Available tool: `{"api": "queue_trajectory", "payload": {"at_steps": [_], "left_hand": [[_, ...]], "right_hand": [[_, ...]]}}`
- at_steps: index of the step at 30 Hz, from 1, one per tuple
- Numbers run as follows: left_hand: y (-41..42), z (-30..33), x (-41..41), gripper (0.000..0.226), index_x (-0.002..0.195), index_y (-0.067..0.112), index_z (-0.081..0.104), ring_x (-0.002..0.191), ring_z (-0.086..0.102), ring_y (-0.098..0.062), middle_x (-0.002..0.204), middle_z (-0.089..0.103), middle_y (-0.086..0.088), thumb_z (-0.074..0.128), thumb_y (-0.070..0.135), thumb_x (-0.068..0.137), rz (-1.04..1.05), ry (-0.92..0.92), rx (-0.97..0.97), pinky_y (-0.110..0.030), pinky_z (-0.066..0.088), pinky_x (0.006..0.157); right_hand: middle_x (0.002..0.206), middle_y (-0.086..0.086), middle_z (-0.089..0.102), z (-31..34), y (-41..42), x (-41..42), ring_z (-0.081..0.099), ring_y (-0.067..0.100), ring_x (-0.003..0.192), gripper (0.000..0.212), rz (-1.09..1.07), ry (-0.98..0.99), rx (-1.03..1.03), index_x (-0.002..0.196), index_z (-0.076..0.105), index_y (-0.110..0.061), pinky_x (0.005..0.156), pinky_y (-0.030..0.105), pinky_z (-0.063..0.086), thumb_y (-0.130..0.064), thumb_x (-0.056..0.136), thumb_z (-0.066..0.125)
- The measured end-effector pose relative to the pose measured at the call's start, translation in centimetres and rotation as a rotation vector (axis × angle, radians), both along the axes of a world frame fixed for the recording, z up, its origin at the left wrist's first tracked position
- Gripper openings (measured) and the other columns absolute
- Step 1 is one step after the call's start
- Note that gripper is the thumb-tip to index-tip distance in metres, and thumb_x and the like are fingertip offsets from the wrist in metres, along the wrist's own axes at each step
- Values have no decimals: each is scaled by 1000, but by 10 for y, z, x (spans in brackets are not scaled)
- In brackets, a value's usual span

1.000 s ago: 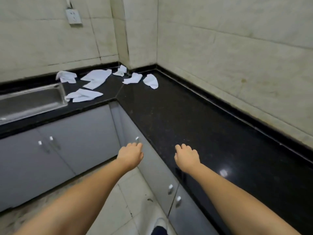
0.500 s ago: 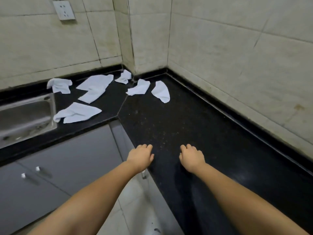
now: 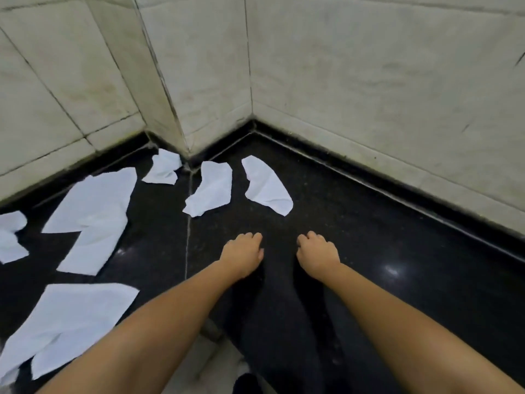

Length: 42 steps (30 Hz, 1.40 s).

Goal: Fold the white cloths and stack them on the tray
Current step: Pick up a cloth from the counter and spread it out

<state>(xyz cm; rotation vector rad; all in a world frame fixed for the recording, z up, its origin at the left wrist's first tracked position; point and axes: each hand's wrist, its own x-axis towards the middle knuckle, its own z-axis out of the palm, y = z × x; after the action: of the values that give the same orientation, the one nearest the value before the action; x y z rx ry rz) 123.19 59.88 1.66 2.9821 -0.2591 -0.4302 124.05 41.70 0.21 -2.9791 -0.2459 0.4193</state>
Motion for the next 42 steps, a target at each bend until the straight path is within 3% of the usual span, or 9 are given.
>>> {"api": "queue_trajectory", "payload": {"at_steps": [6,9,13,21,26,32,37,39,42], "left_hand": [[36,-19,99,38,132,13,42,121,44,-27,134,45,-10,42,20,95,-110,-195,-2,-37,40,94],[44,-33,129,54,146,18,27,140,24,-29,153,24,-12,43,16,94,-194,-226,35,-38,28,110],[53,-44,155,63,151,22,16,145,12,-30,159,6,-13,44,15,95,-259,-180,115,-40,21,114],[49,-41,170,36,129,16,48,121,39,-27,135,39,-11,47,19,93,-235,-187,177,-38,33,100],[44,-42,170,30,124,12,50,118,44,-25,131,45,-9,46,18,95,-227,-187,189,-38,34,104],[44,-50,174,25,119,11,51,114,49,-24,124,52,-9,47,15,95,-215,-222,153,-35,35,99],[50,-42,161,21,112,11,55,111,48,-24,121,51,-9,44,18,96,-132,-255,40,-35,37,94],[51,-30,153,20,109,12,56,108,49,-23,117,52,-7,45,21,95,-57,-308,-74,-35,39,92],[48,-1,141,13,97,11,57,97,54,-24,103,57,-6,50,20,91,42,-345,-295,-36,41,86]], "right_hand": [[127,10,47,-4,54,75,46,28,116,30,-82,-49,31,125,46,-12,89,38,41,-19,96,40],[131,9,45,-16,68,99,43,28,120,34,-115,-45,29,130,43,-13,93,39,40,-21,97,42],[129,10,44,-28,71,112,41,29,119,32,-157,-48,19,127,45,-13,93,38,37,-19,96,42],[117,10,54,-20,57,113,48,27,110,23,-237,-52,105,113,51,-8,89,34,38,-17,98,37],[127,5,47,-17,44,109,44,25,117,30,-134,43,96,125,45,-16,94,36,38,-25,96,44],[120,9,51,-38,59,113,46,27,112,26,-134,-119,26,117,52,-11,90,36,37,-22,97,40],[100,4,54,-21,48,102,50,23,98,13,-275,-208,264,101,53,-13,80,31,37,-20,92,47],[89,-1,52,-6,39,97,49,20,90,1,-349,-248,406,89,49,-16,74,29,37,-16,90,48],[85,-3,53,21,24,91,49,19,86,7,-418,-301,624,84,48,-16,71,32,41,-11,89,48]]}}
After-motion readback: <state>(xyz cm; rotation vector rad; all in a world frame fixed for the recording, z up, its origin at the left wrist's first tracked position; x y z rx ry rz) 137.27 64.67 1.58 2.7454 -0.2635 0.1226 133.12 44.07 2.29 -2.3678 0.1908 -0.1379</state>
